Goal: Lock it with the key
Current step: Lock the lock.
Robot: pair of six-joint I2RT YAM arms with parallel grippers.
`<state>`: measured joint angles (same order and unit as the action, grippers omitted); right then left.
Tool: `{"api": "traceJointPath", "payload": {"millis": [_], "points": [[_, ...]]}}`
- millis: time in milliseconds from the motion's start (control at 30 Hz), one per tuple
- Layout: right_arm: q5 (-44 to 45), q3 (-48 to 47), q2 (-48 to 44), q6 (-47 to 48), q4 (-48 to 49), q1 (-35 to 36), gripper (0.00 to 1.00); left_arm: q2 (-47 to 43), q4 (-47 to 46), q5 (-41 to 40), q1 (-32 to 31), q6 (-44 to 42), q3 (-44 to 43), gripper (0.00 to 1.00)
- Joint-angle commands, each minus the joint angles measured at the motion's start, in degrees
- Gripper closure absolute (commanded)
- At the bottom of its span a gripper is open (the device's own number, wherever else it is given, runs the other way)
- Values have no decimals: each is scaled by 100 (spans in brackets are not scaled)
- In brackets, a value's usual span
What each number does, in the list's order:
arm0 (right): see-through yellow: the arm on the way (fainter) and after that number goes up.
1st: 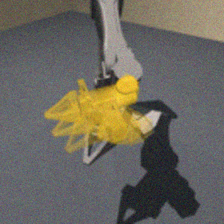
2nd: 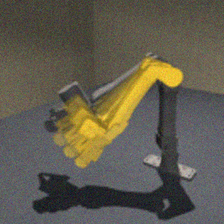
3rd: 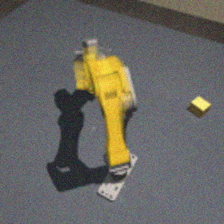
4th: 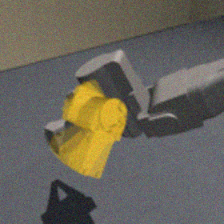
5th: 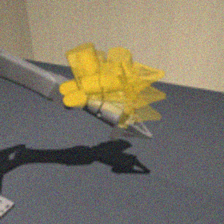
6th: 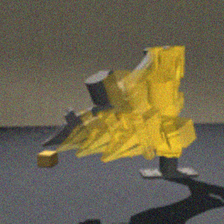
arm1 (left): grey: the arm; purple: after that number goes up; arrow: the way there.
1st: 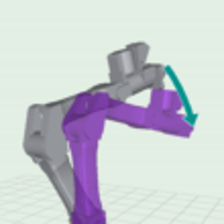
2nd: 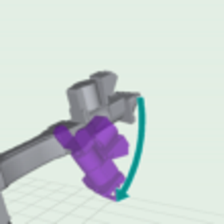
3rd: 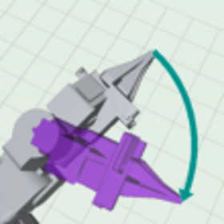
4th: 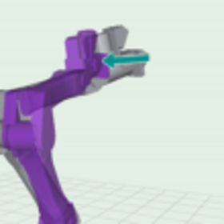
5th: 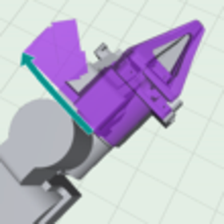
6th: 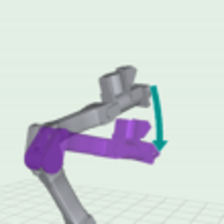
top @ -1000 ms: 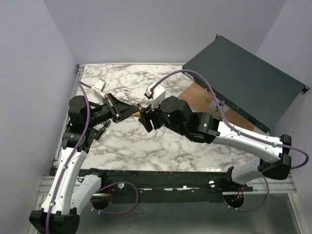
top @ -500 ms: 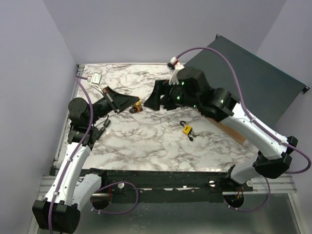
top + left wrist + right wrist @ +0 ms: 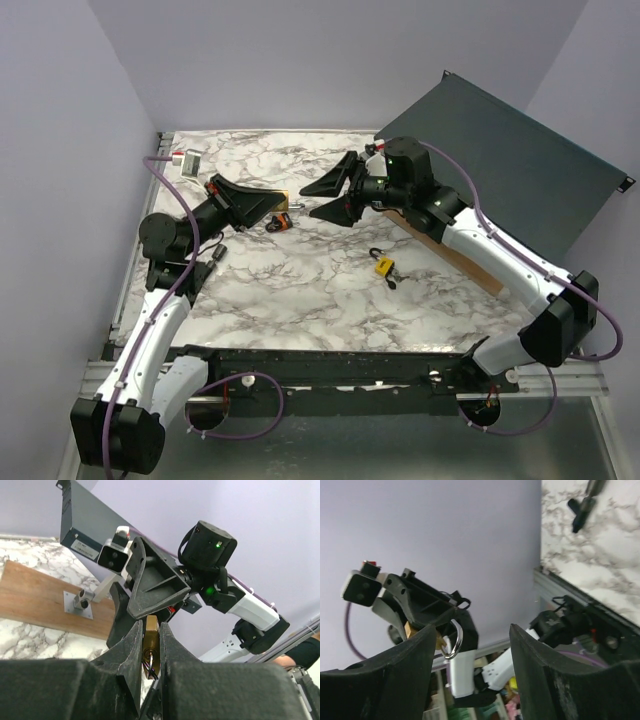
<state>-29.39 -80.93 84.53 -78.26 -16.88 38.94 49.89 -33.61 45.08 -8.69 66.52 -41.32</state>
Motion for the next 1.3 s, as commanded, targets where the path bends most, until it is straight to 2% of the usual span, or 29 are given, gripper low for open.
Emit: {"api": "traceJointPath", "payload": {"millis": [0, 133, 500, 600, 700, 1000, 1267], "points": [[-417, 404, -296, -1460, 1427, 6, 39, 149, -980, -30, 25, -220, 137, 100], [-410, 851, -395, -2069, 2165, 17, 51, 305, -1282, -74, 21, -174, 206, 100], [-481, 1083, -288, -2218, 2413, 56, 54, 583, -1882, -116, 7, 19, 309, 100], [-493, 1073, -224, -2209, 2500, 63, 63, 617, -1839, -120, 3, 10, 309, 100], [-462, 925, -149, -1989, 2401, 78, 68, 650, -1871, -119, -1, 57, 318, 100], [-183, 332, 30, -940, 1916, 181, 70, 674, -1905, -124, -6, 614, 326, 100], [117, 162, -107, -330, 1707, 195, 79, 627, -1353, -96, -11, 816, 160, 100]]}}
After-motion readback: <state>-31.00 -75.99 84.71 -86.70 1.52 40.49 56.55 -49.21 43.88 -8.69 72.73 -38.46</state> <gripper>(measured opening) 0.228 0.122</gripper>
